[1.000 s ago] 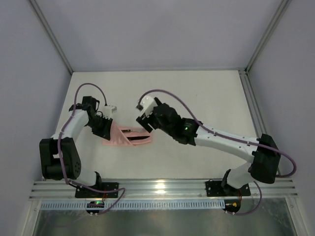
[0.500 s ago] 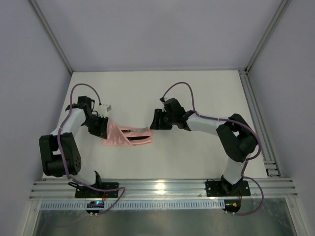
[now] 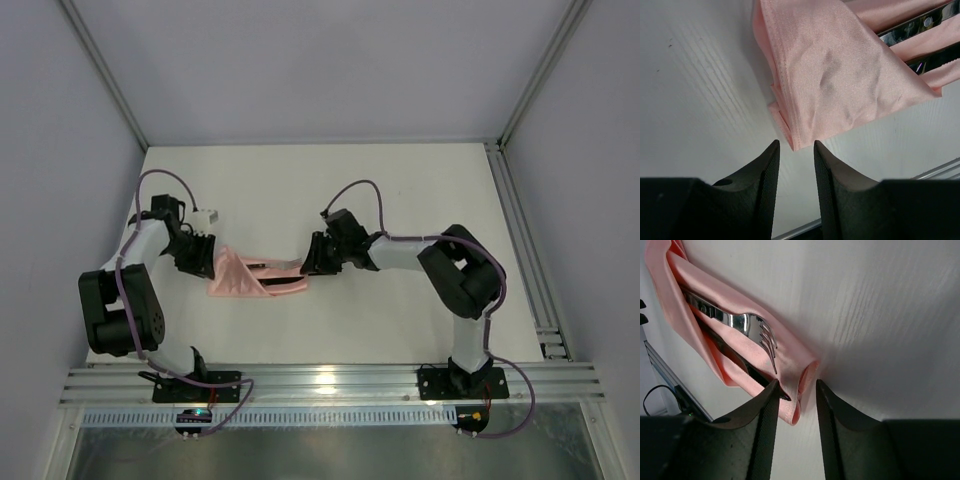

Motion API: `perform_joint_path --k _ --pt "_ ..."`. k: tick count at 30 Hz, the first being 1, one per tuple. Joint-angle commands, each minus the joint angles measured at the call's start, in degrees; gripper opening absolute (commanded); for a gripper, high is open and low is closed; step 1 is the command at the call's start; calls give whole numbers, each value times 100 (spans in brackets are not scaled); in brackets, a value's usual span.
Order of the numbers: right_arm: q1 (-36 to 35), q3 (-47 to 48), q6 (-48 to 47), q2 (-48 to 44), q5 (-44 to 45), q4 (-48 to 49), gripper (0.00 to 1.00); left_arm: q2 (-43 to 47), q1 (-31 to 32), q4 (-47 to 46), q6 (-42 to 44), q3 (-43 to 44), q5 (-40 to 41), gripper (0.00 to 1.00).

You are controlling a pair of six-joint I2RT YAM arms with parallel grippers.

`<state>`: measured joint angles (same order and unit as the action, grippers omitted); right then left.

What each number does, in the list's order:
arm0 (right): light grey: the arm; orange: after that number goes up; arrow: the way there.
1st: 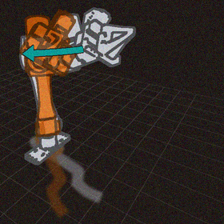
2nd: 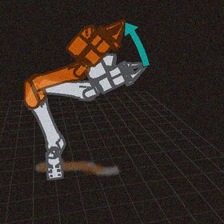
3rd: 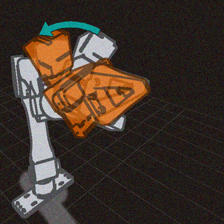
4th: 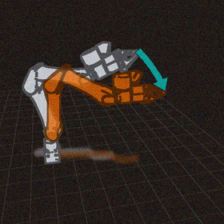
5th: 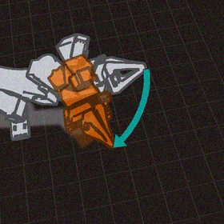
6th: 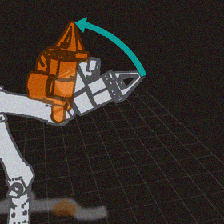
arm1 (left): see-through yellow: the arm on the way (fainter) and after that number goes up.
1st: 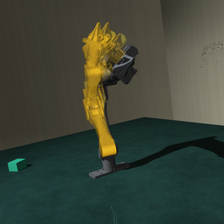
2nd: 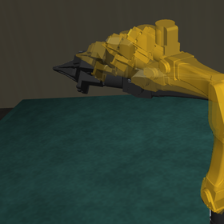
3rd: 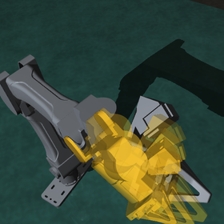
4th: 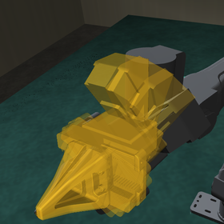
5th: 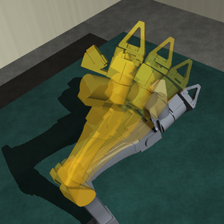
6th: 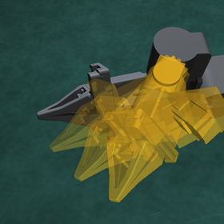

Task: Fold the napkin into a case and place the utensils inside
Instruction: Place the smaller rectangle-folded napkin at the corner of the board.

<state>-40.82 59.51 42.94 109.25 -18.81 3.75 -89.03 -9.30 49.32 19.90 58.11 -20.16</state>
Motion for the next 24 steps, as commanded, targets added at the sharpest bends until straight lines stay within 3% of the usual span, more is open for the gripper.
perform_joint_path --k 1,6,13,17,24 --pt "-49 368 83 228 149 -41 35 96 -89 -230 -100 262 -15 36" --pt "-295 1052 66 667 71 -137 26 237 -414 -239 -109 298 4 36" --pt "-664 2310 311 1519 105 -138 20 273 -1503 60 154 728 -172 35" --pt "-936 2899 549 1906 140 -102 20 185 -2206 332 418 930 -286 35" --pt "-1201 4174 610 2654 70 -496 24 193 -2752 648 743 983 -409 35"
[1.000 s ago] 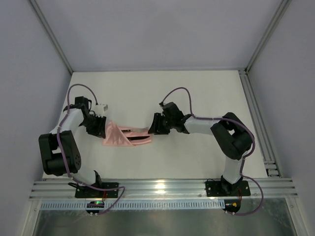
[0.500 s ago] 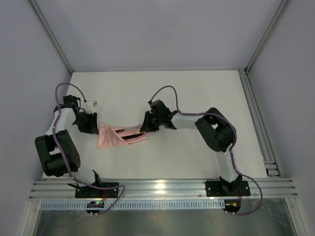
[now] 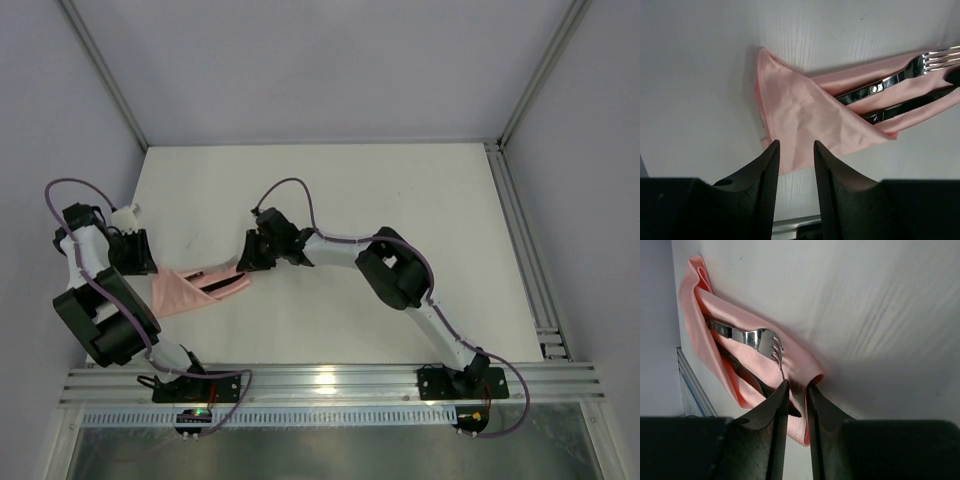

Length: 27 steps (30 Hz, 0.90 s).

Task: Fold the napkin into a case and place the utensils inside
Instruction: Place the smaller rectangle-folded napkin at the corner of the board, then reset both arms

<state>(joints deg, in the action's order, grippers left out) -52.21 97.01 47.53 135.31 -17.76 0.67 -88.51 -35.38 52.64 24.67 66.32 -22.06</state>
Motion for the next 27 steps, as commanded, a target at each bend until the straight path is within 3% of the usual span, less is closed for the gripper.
perform_joint_path --k 1,7,8,11,15,23,24,27 --pt "-62 406 125 5 78 -198 27 150 -162 343 328 161 -211 35" --pt "157 125 -384 -705 440 -383 66 325 -154 562 460 205 -167 35" --pt "193 29 -463 -820 423 -366 79 378 -163 580 460 214 -167 36" --pt "360 -164 -892 -1381 536 -567 99 501 -110 650 390 240 -141 36" --pt "597 -656 -1386 -2314 958 -866 99 598 591 826 232 451 79 36" --pt "1695 -2657 -1940 -4484 2311 -1612 99 774 3306 598 -743 1451 940 36" --pt "1818 -2844 -1984 -4930 2556 -1709 99 765 3935 572 -909 1549 1176 36" --pt "2301 -3574 -2054 -5592 2803 -1999 99 817 4792 423 -1130 1638 1485 36"
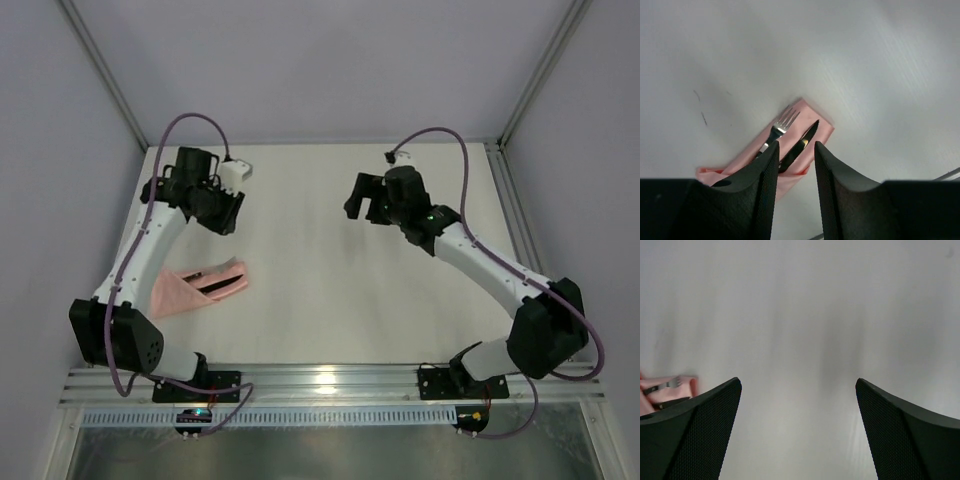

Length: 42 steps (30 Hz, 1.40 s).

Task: Fold the napkin into a case and place the utensils inside
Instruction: Reset both arms

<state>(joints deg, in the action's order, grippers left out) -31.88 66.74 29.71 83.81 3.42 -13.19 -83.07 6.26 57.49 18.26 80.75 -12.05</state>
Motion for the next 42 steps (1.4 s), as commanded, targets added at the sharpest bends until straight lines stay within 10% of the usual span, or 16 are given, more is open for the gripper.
perform_joint_path --k 1,7,14,33,42 --pt "383 -705 -317 -853 843 -693 99 300 1214 -193 -621 161 676 36" --pt "1157 -1540 -615 -2130 1406 -1317 99 546 3281 -590 -684 -393 977 36" --pt "1632 -1682 -800 -2615 2206 -2046 99 994 4074 -591 -500 -1087 951 36" --pt "1659 -1567 -634 -2492 1882 -2047 99 1978 4322 -151 -306 -1720 950 37" --pt "1659 -1576 -669 -2536 1873 -2082 99 2348 3875 -283 -315 -1650 2189 39"
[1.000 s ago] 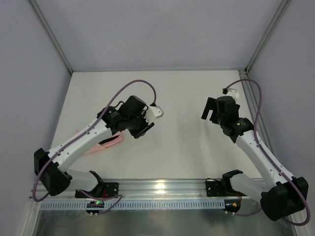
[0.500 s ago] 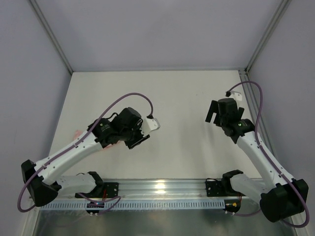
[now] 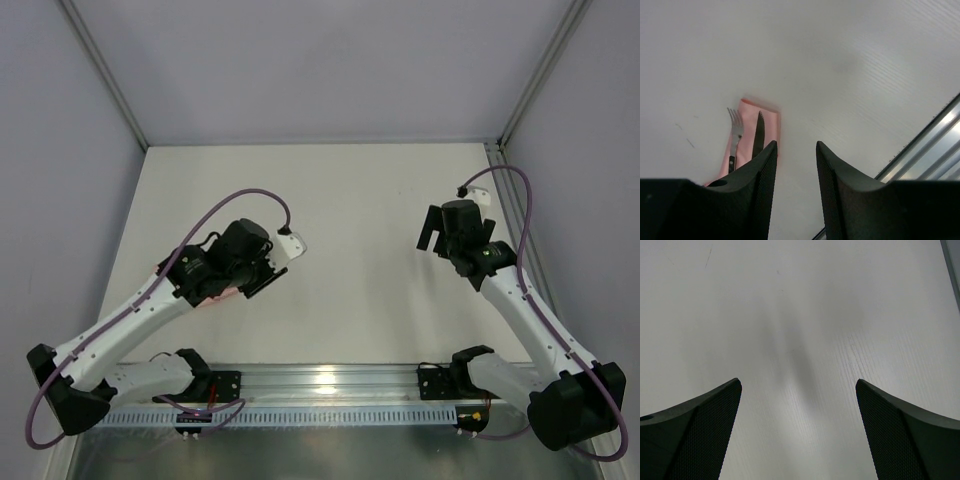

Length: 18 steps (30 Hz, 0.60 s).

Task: Fold the napkin into a case and place the utensils inside
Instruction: Reset both arms

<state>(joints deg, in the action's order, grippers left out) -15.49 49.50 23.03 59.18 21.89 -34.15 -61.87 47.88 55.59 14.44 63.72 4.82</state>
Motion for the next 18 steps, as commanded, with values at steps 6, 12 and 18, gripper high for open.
perform_joint_path --k 6,12,18 --pt "19 183 -88 -55 -211 101 99 53 -2042 -523 261 -141 116 45" --pt "19 148 -290 41 -387 295 100 -360 -4334 -770 306 78 -207 47" --pt "28 -150 -255 -143 -335 637 99 -520 -6420 -567 -221 342 -736 51"
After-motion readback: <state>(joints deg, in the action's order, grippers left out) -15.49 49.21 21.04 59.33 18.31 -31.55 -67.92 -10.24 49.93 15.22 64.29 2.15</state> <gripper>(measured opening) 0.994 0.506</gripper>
